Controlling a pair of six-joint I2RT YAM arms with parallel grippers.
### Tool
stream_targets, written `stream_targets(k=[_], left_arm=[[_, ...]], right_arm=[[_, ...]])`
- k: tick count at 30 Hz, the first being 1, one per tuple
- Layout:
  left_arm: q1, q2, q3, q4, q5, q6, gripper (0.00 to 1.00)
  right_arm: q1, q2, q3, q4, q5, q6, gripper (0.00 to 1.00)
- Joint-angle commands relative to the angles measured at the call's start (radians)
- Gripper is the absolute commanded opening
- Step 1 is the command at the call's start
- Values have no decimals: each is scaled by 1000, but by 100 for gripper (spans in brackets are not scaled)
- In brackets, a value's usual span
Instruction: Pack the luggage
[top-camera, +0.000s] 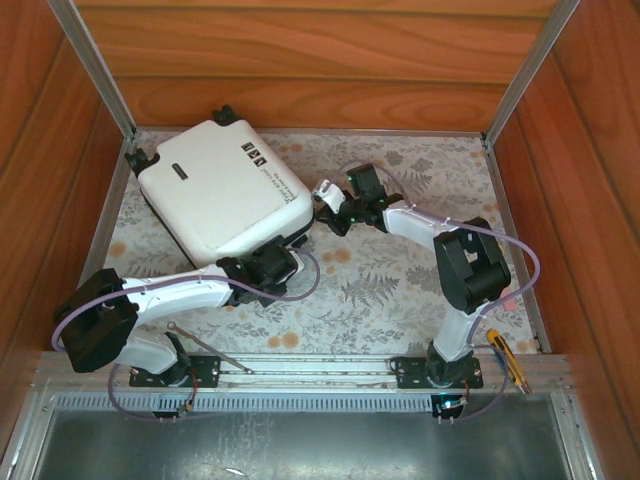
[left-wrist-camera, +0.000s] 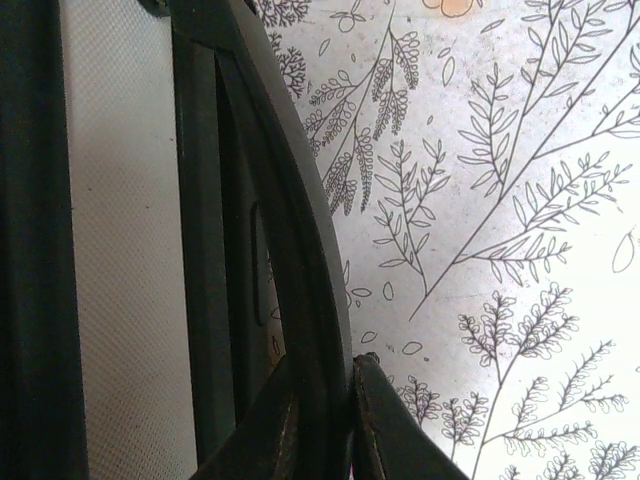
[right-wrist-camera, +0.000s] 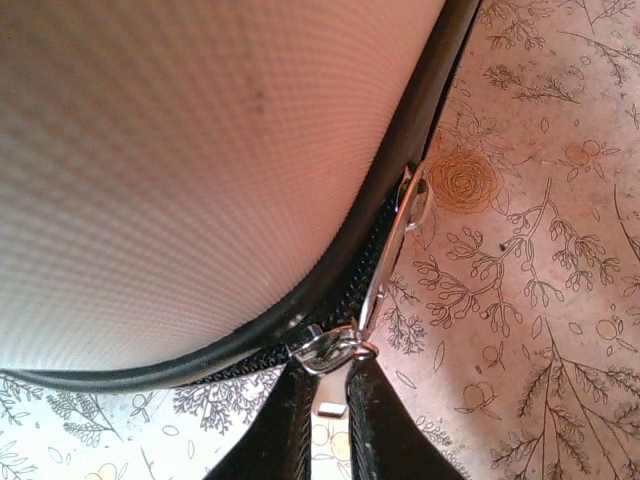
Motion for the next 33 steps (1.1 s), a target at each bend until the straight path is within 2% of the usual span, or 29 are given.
stream_targets(k=[1, 7, 11, 13, 16, 19, 21, 26, 29, 31, 33], left_arm=[[-37, 3, -29, 54, 253, -155, 0], [-50, 16, -25, 56, 268, -142, 0], [-54, 16, -25, 56, 268, -136, 0], [-55, 11, -25, 56, 263, -133, 0], [-59, -3, -23, 56, 247, -129, 0], [-67, -33, -29, 60, 233, -125, 0], [-71, -51, -35, 63, 234, -119, 0], [-73, -85, -60, 80, 287, -100, 0], [-74, -109, -73, 96, 327, -93, 0], [-78, -125, -84, 106, 339, -79, 0], [-81, -145, -100, 118, 345, -59, 0]], right_arm=[[-45, 36, 86, 48, 90, -28, 0], [-68, 93, 204, -20, 15, -46, 0], [-70, 108, 250, -48, 51, -37, 2], [-74, 104, 251, -46, 87, -9, 10], [-86, 93, 238, -45, 122, 54, 35], [-106, 88, 238, -61, 172, 149, 45], [-128, 84, 239, -75, 167, 210, 46], [-172, 36, 188, -98, 62, 291, 43], [-213, -21, 115, -71, -47, 428, 42], [-251, -43, 76, -59, -168, 542, 39], [-286, -62, 10, 17, -352, 632, 40]])
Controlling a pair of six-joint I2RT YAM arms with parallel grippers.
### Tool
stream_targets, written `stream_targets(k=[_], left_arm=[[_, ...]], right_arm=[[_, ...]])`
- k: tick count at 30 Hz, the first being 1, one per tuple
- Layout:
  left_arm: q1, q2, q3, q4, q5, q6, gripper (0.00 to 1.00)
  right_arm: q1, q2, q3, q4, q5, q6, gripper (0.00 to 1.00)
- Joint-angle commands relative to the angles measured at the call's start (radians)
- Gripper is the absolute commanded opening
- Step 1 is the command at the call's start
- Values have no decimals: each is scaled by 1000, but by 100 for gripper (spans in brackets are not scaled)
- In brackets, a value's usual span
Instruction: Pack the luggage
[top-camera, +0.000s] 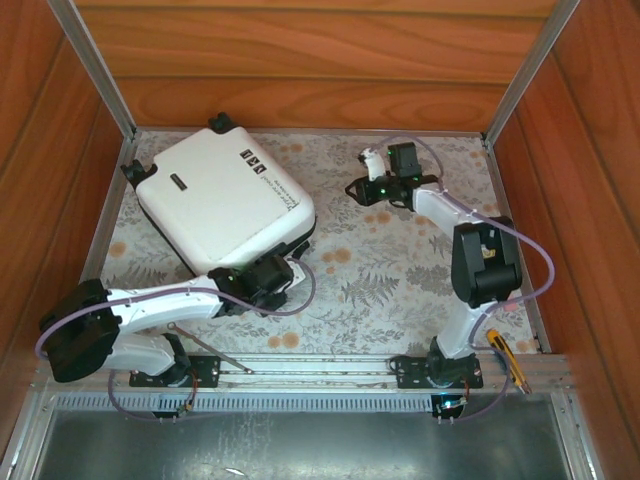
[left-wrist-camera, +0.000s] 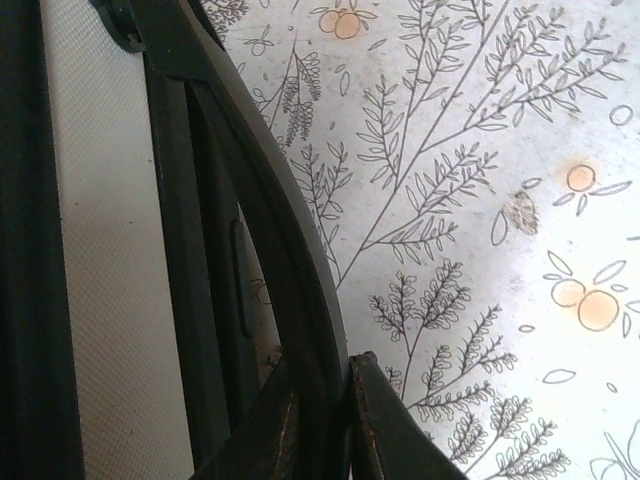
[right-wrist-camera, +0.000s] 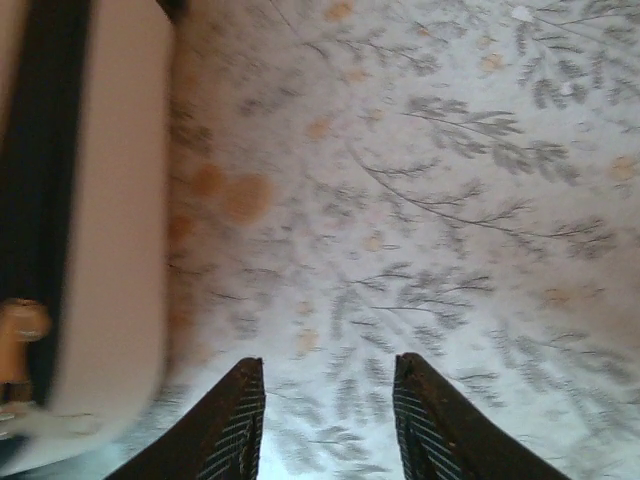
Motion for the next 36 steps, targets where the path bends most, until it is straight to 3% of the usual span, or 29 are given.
stream_targets(k=[1, 8, 12, 18, 24, 30, 36], left_arm=[[-24, -54, -30, 86, 296, -52, 0], [-43, -188, -138, 197, 364, 35, 0], [-72, -262, -164, 187, 392, 39, 0], [-137, -344, -188, 129, 373, -9, 0], [-151, -345, -198, 139, 354, -13, 0], [-152, -321, -192, 147, 351, -14, 0], [-154, -332, -200, 147, 339, -22, 0]], right_arm=[[-51, -44, -105, 141, -340, 214, 41], [-37, -124, -383, 452, -582, -21, 59], [11, -79, -314, 291, -542, -152, 61], [105, -86, -343, 268, -463, -305, 62], [113, -85, -329, 290, -458, -299, 55], [142, -75, -300, 161, -436, -410, 42], [160, -78, -300, 145, -431, -431, 43]])
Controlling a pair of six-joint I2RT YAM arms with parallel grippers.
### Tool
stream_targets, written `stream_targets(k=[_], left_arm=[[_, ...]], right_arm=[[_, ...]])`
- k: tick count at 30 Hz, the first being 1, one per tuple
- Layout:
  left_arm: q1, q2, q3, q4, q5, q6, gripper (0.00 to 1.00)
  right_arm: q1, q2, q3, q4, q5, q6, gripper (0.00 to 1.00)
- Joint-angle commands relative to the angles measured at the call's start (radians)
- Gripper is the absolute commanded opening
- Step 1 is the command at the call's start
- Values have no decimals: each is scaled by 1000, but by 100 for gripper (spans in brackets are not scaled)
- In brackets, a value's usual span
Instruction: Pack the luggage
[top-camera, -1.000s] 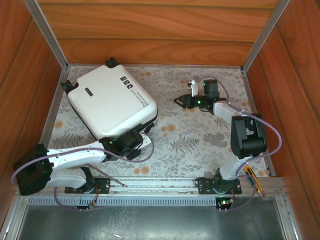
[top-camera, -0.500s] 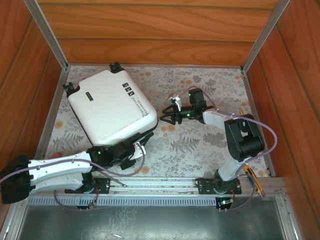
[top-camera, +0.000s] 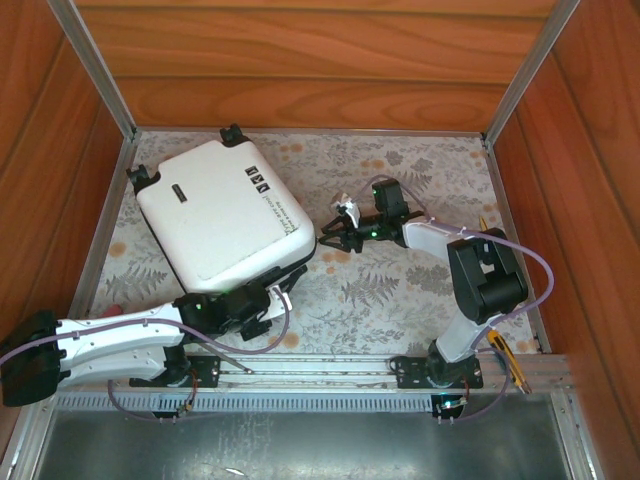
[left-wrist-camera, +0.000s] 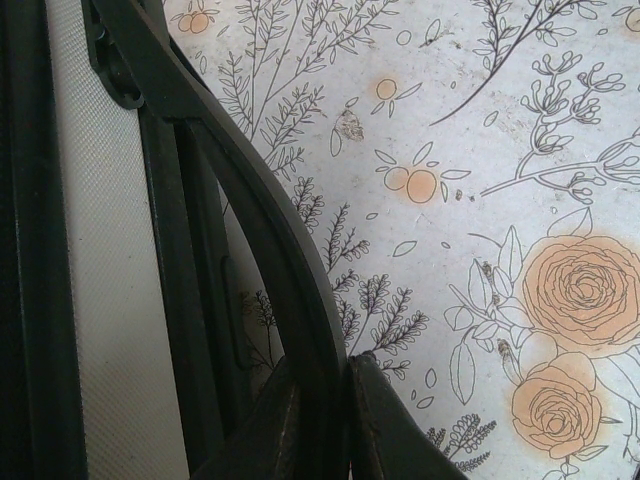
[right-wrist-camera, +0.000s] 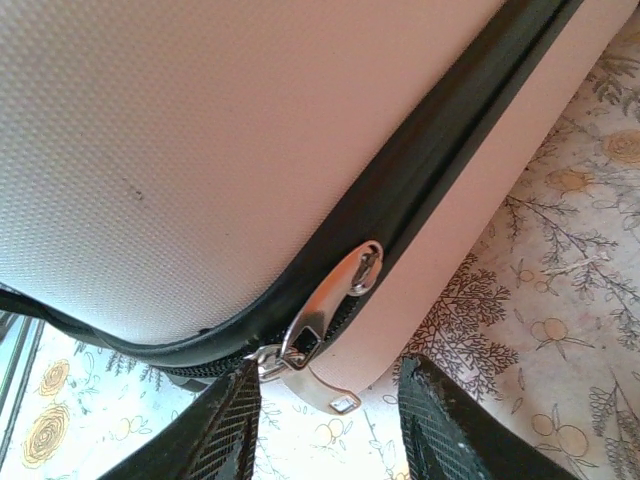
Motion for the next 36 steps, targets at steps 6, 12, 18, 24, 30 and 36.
stream_targets(k=[6, 12, 18, 24, 30, 36], left_arm=[[-29, -14, 6, 151, 271, -89, 0], [-29, -4, 6, 154, 277, -69, 0], [-28, -14, -3, 162, 279, -39, 0], [-29, -41, -12, 169, 278, -16, 0], [-29, -43, -13, 168, 290, -4, 0], [-28, -46, -12, 164, 291, -1, 0]], right_arm=[[25, -3, 17, -105, 17, -112, 50], [24, 4, 44, -225, -39, -293, 57], [-13, 123, 273, -547, -159, -511, 60], [-14, 203, 380, -758, -223, -704, 62], [-16, 254, 450, -953, -247, -868, 61], [1, 296, 501, -987, -211, -843, 59]])
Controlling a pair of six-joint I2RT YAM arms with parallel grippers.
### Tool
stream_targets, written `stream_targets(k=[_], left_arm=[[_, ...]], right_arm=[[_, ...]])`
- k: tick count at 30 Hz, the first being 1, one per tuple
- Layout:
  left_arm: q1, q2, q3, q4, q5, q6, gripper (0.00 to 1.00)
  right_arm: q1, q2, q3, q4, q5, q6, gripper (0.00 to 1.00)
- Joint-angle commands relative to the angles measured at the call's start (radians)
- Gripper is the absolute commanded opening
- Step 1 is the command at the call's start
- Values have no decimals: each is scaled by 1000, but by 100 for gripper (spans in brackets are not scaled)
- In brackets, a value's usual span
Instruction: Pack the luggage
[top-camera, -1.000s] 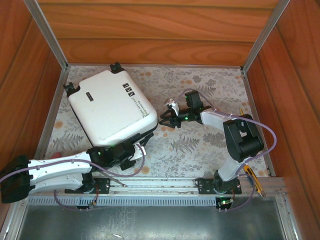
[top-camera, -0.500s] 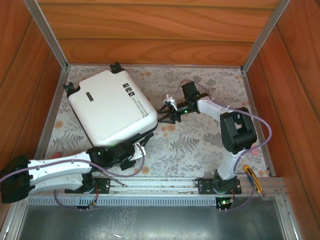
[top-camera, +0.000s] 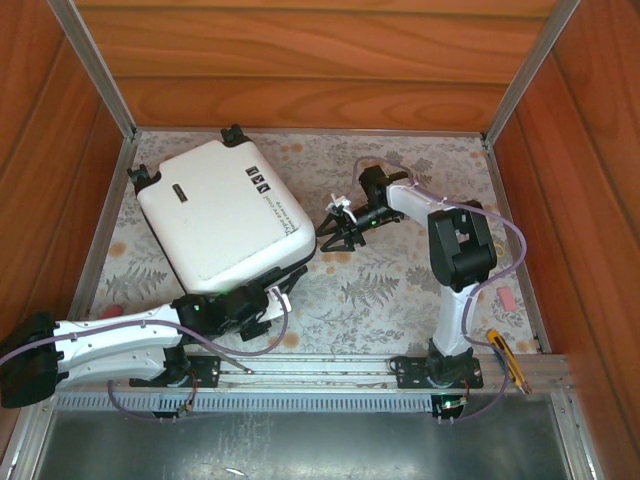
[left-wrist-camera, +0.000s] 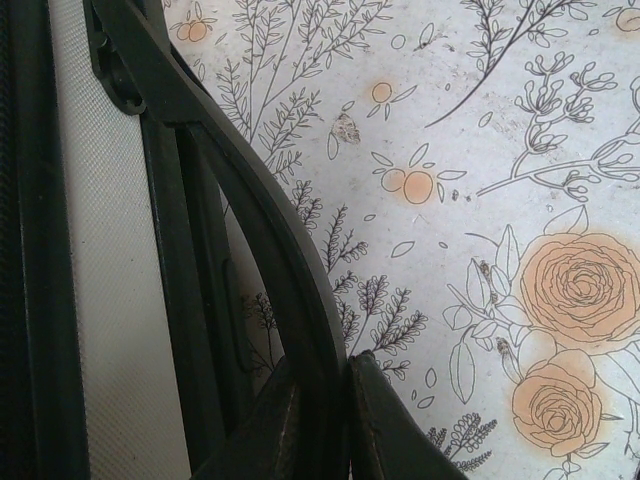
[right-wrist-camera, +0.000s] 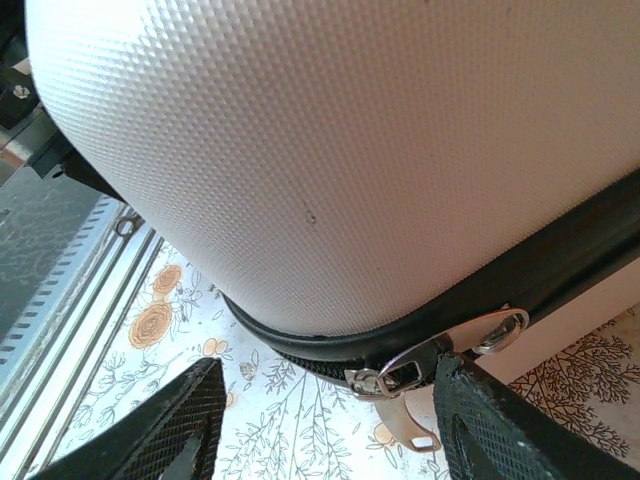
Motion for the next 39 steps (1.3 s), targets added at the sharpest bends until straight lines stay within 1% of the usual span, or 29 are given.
stream_targets(k=[1, 3, 7, 10, 11, 13, 18, 20, 22, 28, 30, 34, 38, 39], left_arm=[[-29, -28, 1, 154, 285, -23, 0], [-29, -34, 3, 150, 284, -23, 0], [-30, -56, 7, 136, 284, -25, 0], [-30, -76, 10, 124, 276, -29, 0], [-53, -80, 8, 121, 271, -30, 0], [-68, -80, 7, 122, 265, -29, 0], [-79, -55, 11, 123, 267, -25, 0], [-82, -50, 13, 124, 265, -25, 0], [-85, -51, 13, 123, 262, -25, 0], [-88, -64, 9, 123, 252, -28, 0], [-88, -62, 11, 123, 251, -28, 0], [-88, -57, 14, 123, 253, -21, 0], [-89, -41, 17, 124, 256, -4, 0], [-89, -33, 19, 125, 260, 1, 0]], right_arm=[[20, 19, 27, -78, -5, -30, 59], [31, 28, 38, -77, 16, -15, 59], [50, 22, 36, -5, 59, 111, 54], [53, -10, -16, 140, 101, 260, 50], [53, -20, -33, 195, 120, 309, 48], [53, -29, -46, 250, 148, 374, 45], [53, -59, -53, 313, 195, 442, 35], [53, -71, -59, 338, 200, 460, 33], [53, -76, -55, 336, 194, 460, 32], [53, -90, -64, 374, 219, 476, 20], [53, -91, -64, 377, 221, 470, 18], [55, -69, -37, 279, 193, 353, 19], [72, -54, -34, 219, 169, 250, 28], [79, -49, -28, 205, 178, 238, 29]])
